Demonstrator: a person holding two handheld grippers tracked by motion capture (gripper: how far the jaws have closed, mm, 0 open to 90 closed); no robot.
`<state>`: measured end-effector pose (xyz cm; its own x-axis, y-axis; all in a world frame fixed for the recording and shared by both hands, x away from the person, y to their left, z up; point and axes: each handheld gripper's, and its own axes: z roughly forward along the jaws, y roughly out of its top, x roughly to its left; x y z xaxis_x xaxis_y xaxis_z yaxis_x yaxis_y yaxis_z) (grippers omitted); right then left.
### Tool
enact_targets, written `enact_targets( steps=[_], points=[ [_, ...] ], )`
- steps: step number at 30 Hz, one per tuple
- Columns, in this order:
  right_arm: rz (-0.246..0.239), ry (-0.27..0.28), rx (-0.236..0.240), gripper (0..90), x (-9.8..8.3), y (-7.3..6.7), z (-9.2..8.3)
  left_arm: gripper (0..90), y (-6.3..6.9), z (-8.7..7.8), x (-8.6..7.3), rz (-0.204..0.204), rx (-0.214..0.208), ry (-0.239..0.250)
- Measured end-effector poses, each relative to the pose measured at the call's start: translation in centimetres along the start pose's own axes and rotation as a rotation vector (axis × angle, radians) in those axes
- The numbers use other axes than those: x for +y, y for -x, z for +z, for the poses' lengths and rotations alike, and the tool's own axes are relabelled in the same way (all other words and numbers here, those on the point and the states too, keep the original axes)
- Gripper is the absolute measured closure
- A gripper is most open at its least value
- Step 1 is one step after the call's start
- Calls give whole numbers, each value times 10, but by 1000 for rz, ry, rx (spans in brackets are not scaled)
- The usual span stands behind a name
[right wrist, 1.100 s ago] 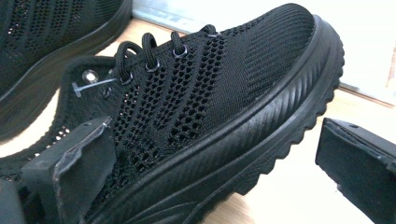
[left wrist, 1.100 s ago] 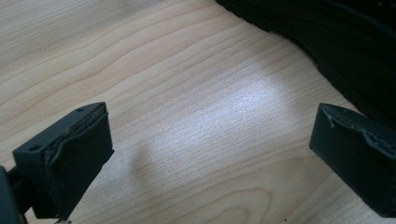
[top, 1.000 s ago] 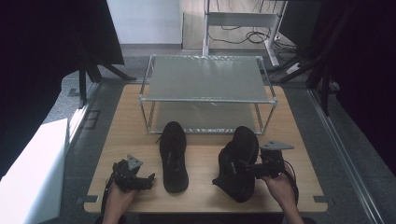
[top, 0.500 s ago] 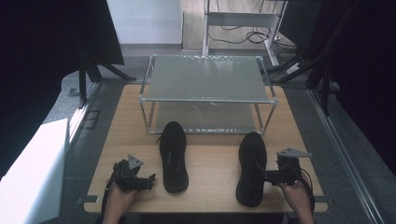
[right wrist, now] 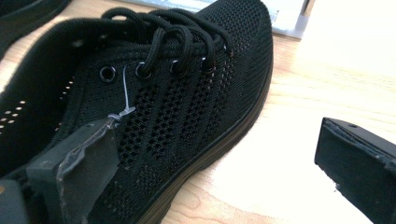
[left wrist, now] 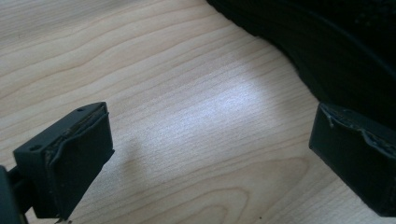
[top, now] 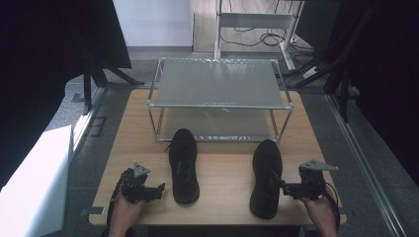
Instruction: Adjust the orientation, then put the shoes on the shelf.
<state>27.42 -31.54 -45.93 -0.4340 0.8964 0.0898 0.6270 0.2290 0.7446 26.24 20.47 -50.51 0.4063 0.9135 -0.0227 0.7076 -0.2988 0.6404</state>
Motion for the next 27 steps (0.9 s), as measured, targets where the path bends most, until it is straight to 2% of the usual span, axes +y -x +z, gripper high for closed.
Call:
enact_targets(
  steps=[7, 15, 19, 24, 26, 27],
  points=[
    [23, 37, 13, 0, 2, -3, -12, 0, 2, -6, 3, -8, 5, 18],
    [40, 34, 36, 0, 1, -12, -12, 0, 3, -17, 8, -40, 6, 67],
    [51, 31, 48, 0, 1, -14, -8, 0, 5, -21, 15, -55, 6, 98],
    [46, 42, 58, 0, 3, -21, -6, 0, 11, -24, 28, -70, -17, 142],
    [43, 41, 57, 0, 3, -22, -4, 0, 12, -24, 31, -71, -28, 149],
    [38, 36, 56, 0, 3, -25, 0, 0, 17, -21, 37, -57, -32, 146]
  ],
)
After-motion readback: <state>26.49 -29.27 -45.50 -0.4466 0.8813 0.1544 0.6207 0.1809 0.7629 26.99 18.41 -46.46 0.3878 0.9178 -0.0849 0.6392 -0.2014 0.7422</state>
